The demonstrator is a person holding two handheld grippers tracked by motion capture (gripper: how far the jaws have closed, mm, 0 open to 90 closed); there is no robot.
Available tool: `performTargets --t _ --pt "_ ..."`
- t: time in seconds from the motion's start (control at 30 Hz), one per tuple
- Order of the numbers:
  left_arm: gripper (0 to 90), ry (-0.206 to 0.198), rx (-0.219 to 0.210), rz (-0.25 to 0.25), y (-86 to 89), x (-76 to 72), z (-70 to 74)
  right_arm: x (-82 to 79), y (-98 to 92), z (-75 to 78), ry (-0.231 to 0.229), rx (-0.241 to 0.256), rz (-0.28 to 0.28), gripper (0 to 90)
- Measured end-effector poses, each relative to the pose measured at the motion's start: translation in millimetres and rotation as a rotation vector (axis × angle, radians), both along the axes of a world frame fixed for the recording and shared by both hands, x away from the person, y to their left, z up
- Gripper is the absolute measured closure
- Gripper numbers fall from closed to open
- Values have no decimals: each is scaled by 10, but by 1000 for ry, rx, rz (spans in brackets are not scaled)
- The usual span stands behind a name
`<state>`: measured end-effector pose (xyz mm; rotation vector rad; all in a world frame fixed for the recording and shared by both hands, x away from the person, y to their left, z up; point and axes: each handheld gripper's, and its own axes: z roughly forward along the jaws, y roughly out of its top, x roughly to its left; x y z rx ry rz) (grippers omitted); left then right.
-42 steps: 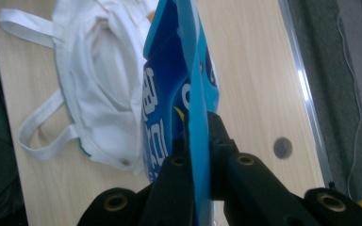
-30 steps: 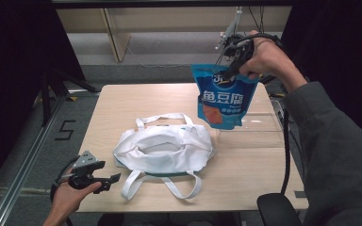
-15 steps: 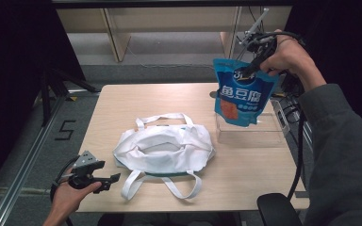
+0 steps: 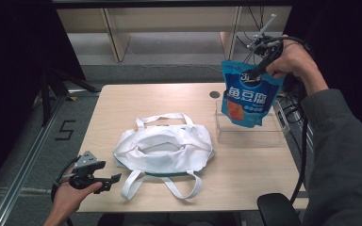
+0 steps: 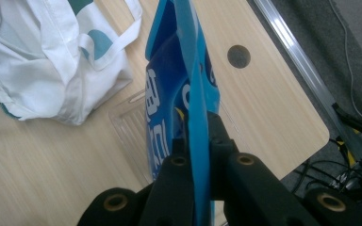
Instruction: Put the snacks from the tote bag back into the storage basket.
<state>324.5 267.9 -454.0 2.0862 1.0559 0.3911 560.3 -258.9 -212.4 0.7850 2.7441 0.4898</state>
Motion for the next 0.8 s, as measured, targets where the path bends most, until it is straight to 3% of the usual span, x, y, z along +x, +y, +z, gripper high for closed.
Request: performTargets --t 0.37,0.57,0.63,0.8 --pt "193 0 1 -1 1 -1 0 83 -41 -152 7 22 5 900" --pt "193 5 21 -8 8 2 3 99 -59 -280 25 35 1 900" --pt "193 -6 5 5 -2 0 -10 106 -63 -318 36 33 5 900" --pt "193 7 12 -1 9 3 -3 114 -85 -412 50 43 4 900"
